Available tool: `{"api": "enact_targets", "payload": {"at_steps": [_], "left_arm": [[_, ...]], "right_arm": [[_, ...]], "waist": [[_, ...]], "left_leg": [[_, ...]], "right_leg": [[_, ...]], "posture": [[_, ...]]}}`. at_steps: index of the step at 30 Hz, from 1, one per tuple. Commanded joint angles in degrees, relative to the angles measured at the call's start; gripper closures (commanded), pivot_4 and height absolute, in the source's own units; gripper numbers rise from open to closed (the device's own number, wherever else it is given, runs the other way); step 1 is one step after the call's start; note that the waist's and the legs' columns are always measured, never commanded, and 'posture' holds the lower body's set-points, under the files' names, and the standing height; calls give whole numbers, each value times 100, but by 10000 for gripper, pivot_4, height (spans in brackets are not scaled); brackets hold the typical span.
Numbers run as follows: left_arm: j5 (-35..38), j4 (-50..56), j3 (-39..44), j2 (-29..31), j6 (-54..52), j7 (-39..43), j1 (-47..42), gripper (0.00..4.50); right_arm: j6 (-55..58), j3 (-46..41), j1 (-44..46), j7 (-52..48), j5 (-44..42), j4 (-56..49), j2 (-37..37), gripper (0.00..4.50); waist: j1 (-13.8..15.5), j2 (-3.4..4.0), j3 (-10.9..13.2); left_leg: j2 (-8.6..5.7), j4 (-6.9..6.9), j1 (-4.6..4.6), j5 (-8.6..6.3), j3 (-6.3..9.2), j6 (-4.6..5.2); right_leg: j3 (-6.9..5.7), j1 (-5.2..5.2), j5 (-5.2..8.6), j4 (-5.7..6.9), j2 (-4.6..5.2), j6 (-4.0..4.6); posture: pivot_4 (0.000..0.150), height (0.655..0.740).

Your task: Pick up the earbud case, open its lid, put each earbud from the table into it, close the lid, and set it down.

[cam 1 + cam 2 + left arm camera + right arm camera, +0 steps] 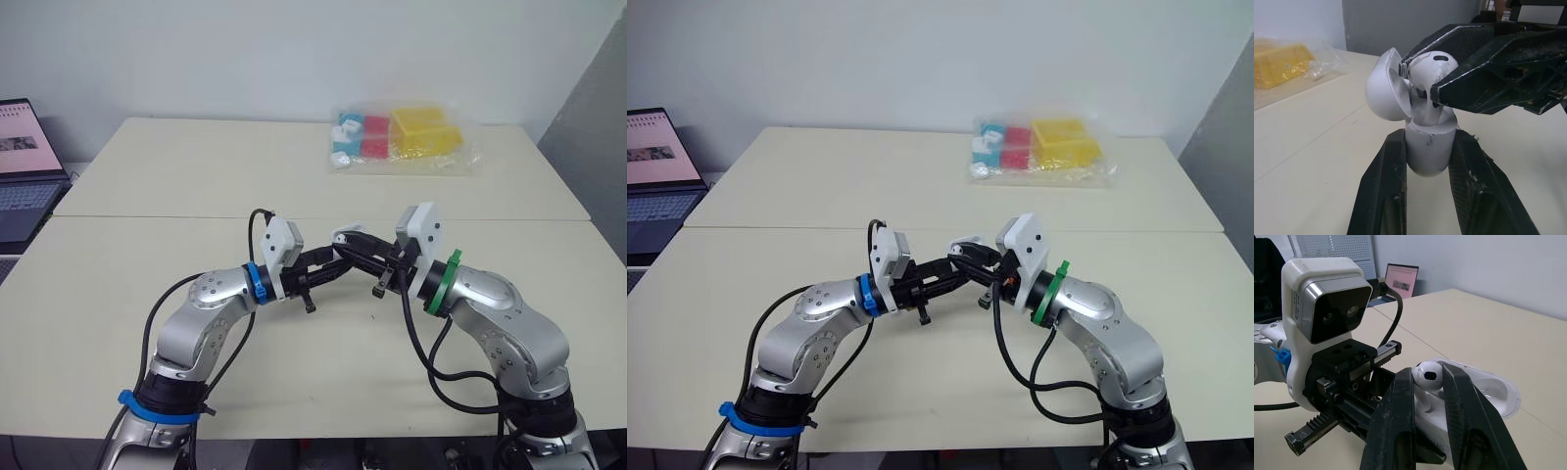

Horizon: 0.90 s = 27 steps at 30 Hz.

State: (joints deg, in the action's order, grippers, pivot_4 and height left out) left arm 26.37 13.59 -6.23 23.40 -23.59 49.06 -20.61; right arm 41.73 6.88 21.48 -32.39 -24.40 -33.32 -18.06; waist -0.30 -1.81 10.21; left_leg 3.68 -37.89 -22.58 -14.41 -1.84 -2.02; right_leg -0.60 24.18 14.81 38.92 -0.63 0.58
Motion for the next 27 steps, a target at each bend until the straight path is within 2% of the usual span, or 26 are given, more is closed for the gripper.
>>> {"api": "enact_targets", "payload": {"at_steps": [1, 17, 26, 27], "left_arm": [[96, 174, 149, 19, 50, -24, -81, 37017], [143, 222, 184, -47, 15, -123, -141, 37017], [161, 247, 183, -13, 5, -141, -123, 37017], [164, 255, 181, -9, 0, -147, -116, 37017]], "right_arm": [[-69, -48, -9, 28, -66, -87, -84, 40781], [186, 136, -19, 331, -199, -96, -117, 40781], [94, 114, 58, 353, -150, -187, -291, 10532], [113, 92, 62, 361, -183, -221, -305, 10414]], "waist": [[0, 0, 0], [0, 0, 0], [0, 0, 0], [0, 0, 0]], "left_leg": [[0, 0, 0, 0, -1, 0], [0, 2, -1, 0, 0, 0], [0, 2, -2, 0, 0, 0], [0, 2, -2, 0, 0, 0]], "right_leg": [[1, 0, 0, 0, 0, 0], [0, 1, 0, -3, 0, 0], [0, 1, 0, -5, 0, 0], [0, 2, 0, -5, 0, 0]], "posture": [[1500, 7400], [1500, 7400], [1500, 7400], [1500, 7400]]}}
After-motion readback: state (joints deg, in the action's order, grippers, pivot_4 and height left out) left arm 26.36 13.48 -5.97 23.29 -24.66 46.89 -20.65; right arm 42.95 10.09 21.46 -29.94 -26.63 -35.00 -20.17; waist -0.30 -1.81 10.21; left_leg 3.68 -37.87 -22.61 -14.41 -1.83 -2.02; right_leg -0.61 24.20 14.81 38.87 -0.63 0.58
